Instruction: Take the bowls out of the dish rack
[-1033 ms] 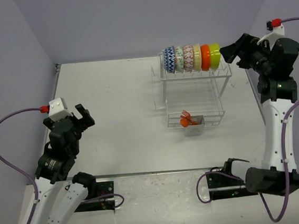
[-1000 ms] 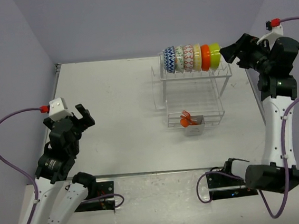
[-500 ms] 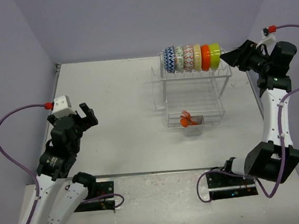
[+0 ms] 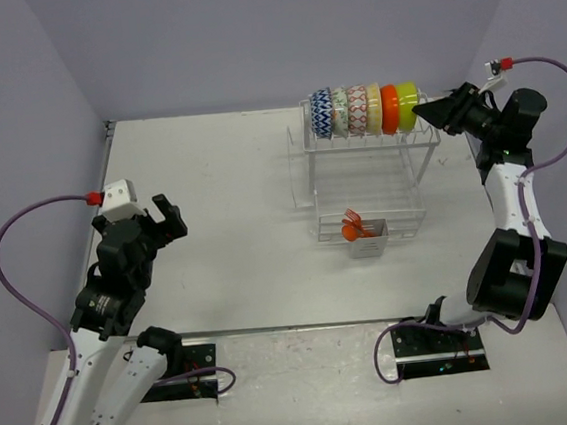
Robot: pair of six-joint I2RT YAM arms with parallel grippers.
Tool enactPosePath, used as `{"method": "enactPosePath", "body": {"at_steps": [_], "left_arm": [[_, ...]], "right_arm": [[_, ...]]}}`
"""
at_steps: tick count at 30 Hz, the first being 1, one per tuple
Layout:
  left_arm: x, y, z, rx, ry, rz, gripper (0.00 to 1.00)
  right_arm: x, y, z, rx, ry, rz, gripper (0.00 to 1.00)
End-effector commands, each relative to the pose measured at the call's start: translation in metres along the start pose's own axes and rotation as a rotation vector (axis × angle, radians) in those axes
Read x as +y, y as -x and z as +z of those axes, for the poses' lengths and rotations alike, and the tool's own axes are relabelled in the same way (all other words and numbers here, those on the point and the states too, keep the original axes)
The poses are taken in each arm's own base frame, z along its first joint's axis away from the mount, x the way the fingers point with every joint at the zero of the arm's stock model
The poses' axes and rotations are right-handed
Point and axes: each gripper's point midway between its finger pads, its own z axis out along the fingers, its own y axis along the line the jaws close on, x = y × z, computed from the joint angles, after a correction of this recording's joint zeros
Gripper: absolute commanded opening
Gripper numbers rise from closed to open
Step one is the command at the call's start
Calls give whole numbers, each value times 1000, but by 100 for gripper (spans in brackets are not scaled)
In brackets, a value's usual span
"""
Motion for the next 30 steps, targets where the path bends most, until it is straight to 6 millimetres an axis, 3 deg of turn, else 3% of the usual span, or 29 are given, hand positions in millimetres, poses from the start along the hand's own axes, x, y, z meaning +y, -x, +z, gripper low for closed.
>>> {"method": "enactPosePath", "body": {"at_steps": [1, 18, 20, 25, 30], "left_arm": [[-4, 4, 5, -18, -18, 16, 100], [-5, 5, 6, -16, -28, 16, 100], [-6, 4, 6, -14, -30, 17, 100], [-7, 3, 7, -10, -37, 19, 100], [-8, 4, 6, -12, -41, 18, 100]], "right_arm": [[18, 9, 1, -10, 126, -58, 41], [13, -2, 10, 73, 291, 25, 29], [17, -1, 9, 78, 317, 33, 23], [16, 0, 10, 74, 325, 46, 19], [19, 4, 9, 61, 328, 45, 4]]}}
